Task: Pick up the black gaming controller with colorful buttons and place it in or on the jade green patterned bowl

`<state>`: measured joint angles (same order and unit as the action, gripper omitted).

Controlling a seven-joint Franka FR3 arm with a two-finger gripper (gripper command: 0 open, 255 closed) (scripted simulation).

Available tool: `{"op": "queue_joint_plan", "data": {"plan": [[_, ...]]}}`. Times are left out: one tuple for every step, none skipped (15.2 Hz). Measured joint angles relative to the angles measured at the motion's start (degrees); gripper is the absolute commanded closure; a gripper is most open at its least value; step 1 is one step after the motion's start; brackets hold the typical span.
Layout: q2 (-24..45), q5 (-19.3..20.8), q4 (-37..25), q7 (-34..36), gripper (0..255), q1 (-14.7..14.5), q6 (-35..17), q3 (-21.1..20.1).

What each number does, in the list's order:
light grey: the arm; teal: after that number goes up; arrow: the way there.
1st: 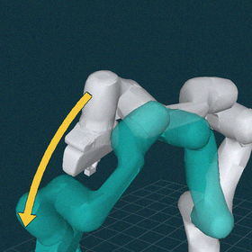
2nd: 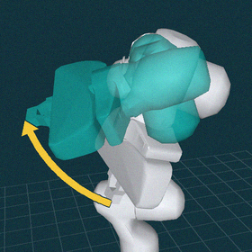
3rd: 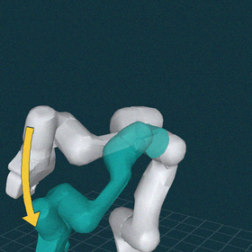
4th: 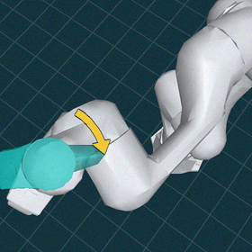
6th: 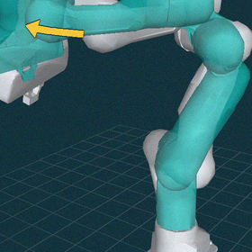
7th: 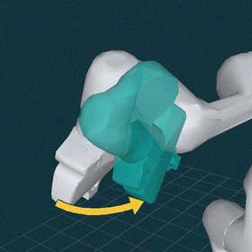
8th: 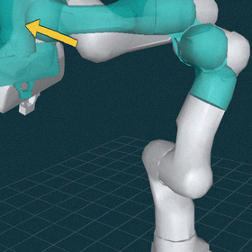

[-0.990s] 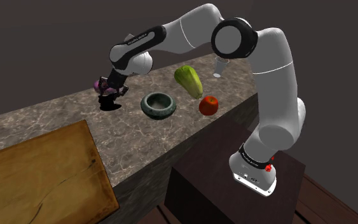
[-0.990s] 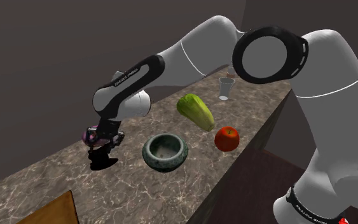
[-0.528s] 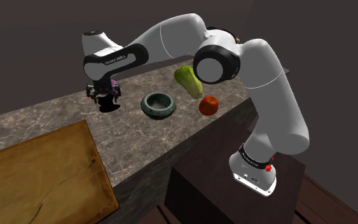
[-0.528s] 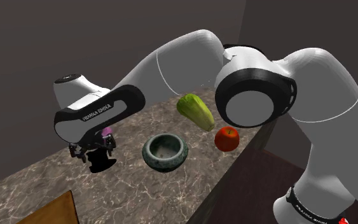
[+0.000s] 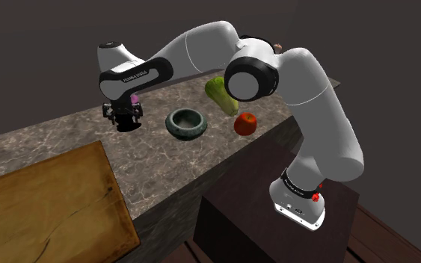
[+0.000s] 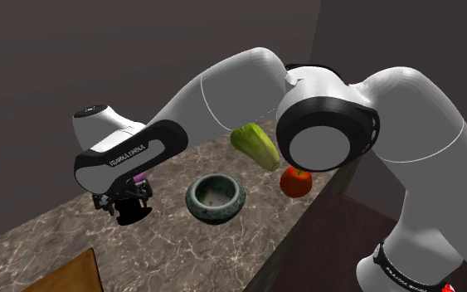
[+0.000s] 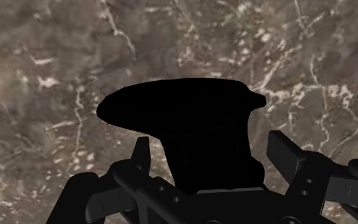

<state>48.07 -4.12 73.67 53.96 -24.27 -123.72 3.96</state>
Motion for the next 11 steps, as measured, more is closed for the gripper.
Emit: {"op": "queue_joint_plan", "data": {"plan": [[0.01,0.0,0.0,0.0,0,0.0,-0.01,0.0],[0.01,0.0,-0.01,0.0,255,0.0,-0.01,0.0],[0.01,0.0,-0.01,0.0,255,0.01,-0.01,0.01],[0.01,0.0,-0.01,0.0,255,0.01,-0.01,0.0],[0.02,0.0,-0.01,0.0,255,0.01,-0.01,0.0],[0.02,0.0,-0.01,0.0,255,0.01,-0.01,0.0],[0.02,0.0,-0.01,0.0,255,0.0,-0.01,0.0],[0.02,0.0,-0.01,0.0,255,0.0,0.0,0.0],[0.02,0.0,-0.01,0.0,255,0.0,0.0,0.0],[0.02,0.0,-0.01,0.0,255,0.0,0.0,0.0],[0.02,0.0,-0.01,0.0,255,0.0,-0.01,0.0]]}}
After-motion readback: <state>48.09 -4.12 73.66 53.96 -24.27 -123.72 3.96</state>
